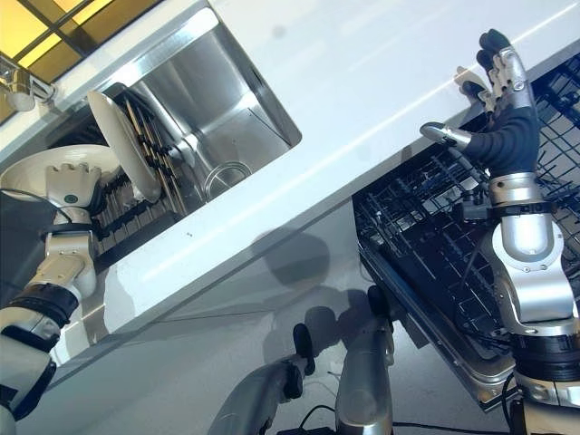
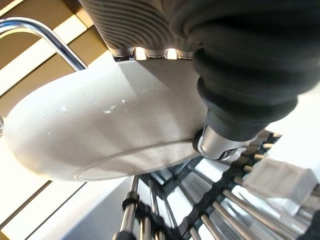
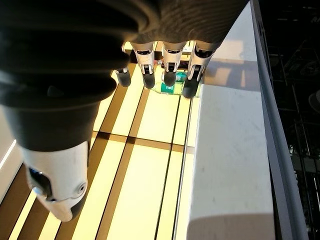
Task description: Pick up plates and place into dishwasher.
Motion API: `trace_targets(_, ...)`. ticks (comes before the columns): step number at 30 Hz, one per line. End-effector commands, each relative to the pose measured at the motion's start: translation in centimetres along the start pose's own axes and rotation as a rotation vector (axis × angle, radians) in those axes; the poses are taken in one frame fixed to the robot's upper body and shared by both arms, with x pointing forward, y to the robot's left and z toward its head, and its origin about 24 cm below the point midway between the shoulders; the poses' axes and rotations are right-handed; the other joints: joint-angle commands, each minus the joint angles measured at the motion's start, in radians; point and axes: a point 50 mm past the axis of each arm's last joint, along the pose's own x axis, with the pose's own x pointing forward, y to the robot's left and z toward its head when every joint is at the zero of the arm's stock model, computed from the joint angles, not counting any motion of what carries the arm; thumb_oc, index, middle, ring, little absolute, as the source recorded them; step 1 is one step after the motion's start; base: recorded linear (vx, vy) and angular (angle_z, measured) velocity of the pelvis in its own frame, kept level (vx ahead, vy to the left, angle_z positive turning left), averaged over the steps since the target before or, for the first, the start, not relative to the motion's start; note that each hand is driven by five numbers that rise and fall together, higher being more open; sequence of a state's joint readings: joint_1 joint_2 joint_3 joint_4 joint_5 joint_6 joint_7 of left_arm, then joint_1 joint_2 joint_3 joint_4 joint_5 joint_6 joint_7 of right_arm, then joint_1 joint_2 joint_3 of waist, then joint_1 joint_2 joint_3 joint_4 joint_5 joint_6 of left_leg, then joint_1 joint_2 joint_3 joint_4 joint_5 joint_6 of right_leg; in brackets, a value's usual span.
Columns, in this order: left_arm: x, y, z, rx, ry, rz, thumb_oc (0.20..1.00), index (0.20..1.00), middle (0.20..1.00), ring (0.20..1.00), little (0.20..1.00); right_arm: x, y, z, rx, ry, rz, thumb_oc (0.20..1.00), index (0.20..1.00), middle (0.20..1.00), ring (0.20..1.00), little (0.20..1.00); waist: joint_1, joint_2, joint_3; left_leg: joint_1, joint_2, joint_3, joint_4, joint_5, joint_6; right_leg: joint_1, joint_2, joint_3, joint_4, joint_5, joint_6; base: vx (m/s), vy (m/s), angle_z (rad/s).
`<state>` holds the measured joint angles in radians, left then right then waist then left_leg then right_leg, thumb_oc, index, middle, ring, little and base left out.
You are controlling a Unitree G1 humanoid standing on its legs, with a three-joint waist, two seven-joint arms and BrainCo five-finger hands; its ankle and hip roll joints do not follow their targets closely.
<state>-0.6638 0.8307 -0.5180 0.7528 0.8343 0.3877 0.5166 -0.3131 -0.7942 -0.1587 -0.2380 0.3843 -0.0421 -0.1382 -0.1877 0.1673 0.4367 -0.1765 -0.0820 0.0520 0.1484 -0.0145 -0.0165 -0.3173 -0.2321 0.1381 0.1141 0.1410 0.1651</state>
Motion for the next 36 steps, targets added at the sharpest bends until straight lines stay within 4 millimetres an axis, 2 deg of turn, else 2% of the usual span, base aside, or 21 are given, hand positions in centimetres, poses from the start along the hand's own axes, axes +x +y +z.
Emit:
trace_targets(1, -1.2, -0.8, -1.2, -0.062, 0.078, 0.052, 0.200, 0.200, 0.200, 0.200, 0.200, -2.2, -0.6, -3.7, -0.008, 0.228, 0.044, 1.000, 1.000, 1.000, 1.000, 1.000, 0.016, 0.010, 0.022, -0.015, -0.031, 0.003, 0.011, 0.043, -0.029, -0.012, -0.013, -0.017, 0.067, -0.012, -0.007, 0.01, -0.030, 0.07)
trace_targets(8, -1.8, 0.3, -2.5, -0.215, 0.088, 0.166, 0.200, 0.200, 0.200, 0.200, 0.200, -3.9, -1.3, -4.1, 0.005, 0.264, 0.078, 1.000, 1.000, 1.000, 1.000, 1.000, 0.039, 0.023, -0.056, 0.077, -0.033, -0.023, -0.033, 0.035, -0.029, 0.092, -0.031, -0.066, 0.043, -0.045, -0.013, 0.03, -0.014, 0.07)
trace_targets(13, -2.9, 0.4, -4.0, -0.305, 0.133, 0.162, 0.200, 0.200, 0.200, 0.200, 0.200, -5.2, -1.9, -4.1, 0.020, 0.292, 0.105, 1.000, 1.000, 1.000, 1.000, 1.000, 0.059, 0.022, -0.124, 0.151, -0.027, -0.042, -0.077, 0.026, -0.028, 0.176, -0.038, -0.106, 0.015, -0.070, -0.018, 0.03, -0.034, 0.15)
trace_targets(21, -4.6, 0.3, -8.9, -0.132, 0.278, 0.099, 0.200, 0.200, 0.200, 0.200, 0.200, -6.4, -2.4, -4.0, 0.064, 0.321, 0.133, 1.000, 1.000, 1.000, 1.000, 1.000, 0.092, 0.013, -0.236, 0.237, 0.002, -0.058, -0.135, 0.019, -0.032, 0.268, -0.031, -0.164, -0.009, -0.112, -0.025, 0.01, -0.070, 0.12)
trace_targets(25, -5.3, 1.2, -11.4, -0.101, 0.367, 0.156, 0.200, 0.200, 0.200, 0.200, 0.200, -6.3, -2.7, -3.5, 0.094, 0.298, 0.131, 1.000, 1.000, 1.000, 1.000, 1.000, 0.115, 0.003, -0.283, 0.266, 0.019, -0.070, -0.154, 0.014, -0.036, 0.305, -0.022, -0.189, -0.018, -0.132, -0.031, -0.03, -0.131, 0.15)
trace_targets(27, -5.4, 2.5, -12.2, -0.134, 0.377, 0.244, 0.200, 0.200, 0.200, 0.200, 0.200, -6.2, -2.4, -3.3, 0.115, 0.276, 0.131, 1.000, 1.000, 1.000, 1.000, 1.000, 0.131, -0.007, -0.306, 0.271, 0.032, -0.077, -0.161, 0.019, -0.037, 0.318, -0.016, -0.199, -0.030, -0.128, -0.035, -0.08, -0.190, 0.19)
trace_targets(29, -5.4, 4.1, -12.2, -0.192, 0.351, 0.344, 0.200, 0.200, 0.200, 0.200, 0.200, -6.0, -2.2, -2.9, 0.138, 0.244, 0.123, 1.000, 1.000, 1.000, 1.000, 1.000, 0.149, -0.020, -0.328, 0.280, 0.045, -0.085, -0.170, 0.017, -0.038, 0.335, -0.009, -0.211, -0.039, -0.134, -0.036, -0.05, -0.228, 0.09)
trace_targets(31, -5.1, 5.8, -11.2, -0.330, 0.274, 0.420, 0.200, 0.200, 0.200, 0.200, 0.200, -5.6, -1.9, -2.4, 0.170, 0.199, 0.115, 1.000, 1.000, 1.000, 1.000, 1.000, 0.168, -0.038, -0.347, 0.289, 0.062, -0.093, -0.182, 0.017, -0.040, 0.354, -0.001, -0.225, -0.049, -0.139, -0.038, -0.04, -0.261, 0.21)
trace_targets(33, -5.0, 7.9, -8.7, -0.550, 0.107, 0.466, 0.200, 0.200, 0.200, 0.200, 0.200, -5.2, -1.3, -1.7, 0.199, 0.134, 0.109, 1.000, 1.000, 1.000, 1.000, 1.000, 0.191, -0.056, -0.366, 0.298, 0.075, -0.106, -0.194, 0.017, -0.041, 0.374, 0.011, -0.237, -0.059, -0.144, -0.038, -0.05, -0.275, 0.18)
trace_targets(35, -5.1, 9.6, -6.9, -0.668, -0.018, 0.506, 0.200, 0.200, 0.200, 0.200, 0.200, -4.9, -0.7, -1.2, 0.214, 0.087, 0.103, 1.000, 1.000, 1.000, 1.000, 1.000, 0.209, -0.073, -0.377, 0.302, 0.083, -0.116, -0.196, 0.015, -0.041, 0.387, 0.020, -0.247, -0.065, -0.145, -0.039, -0.04, -0.257, 0.21)
trace_targets(36, -5.2, 10.8, -5.3, -0.757, -0.125, 0.510, 0.200, 0.200, 0.200, 0.200, 0.200, -4.5, 0.0, -1.0, 0.227, 0.056, 0.102, 1.000, 1.000, 1.000, 1.000, 1.000, 0.223, -0.085, -0.385, 0.305, 0.089, -0.124, -0.196, 0.013, -0.041, 0.396, 0.028, -0.253, -0.069, -0.145, -0.040, -0.03, -0.285, 0.17)
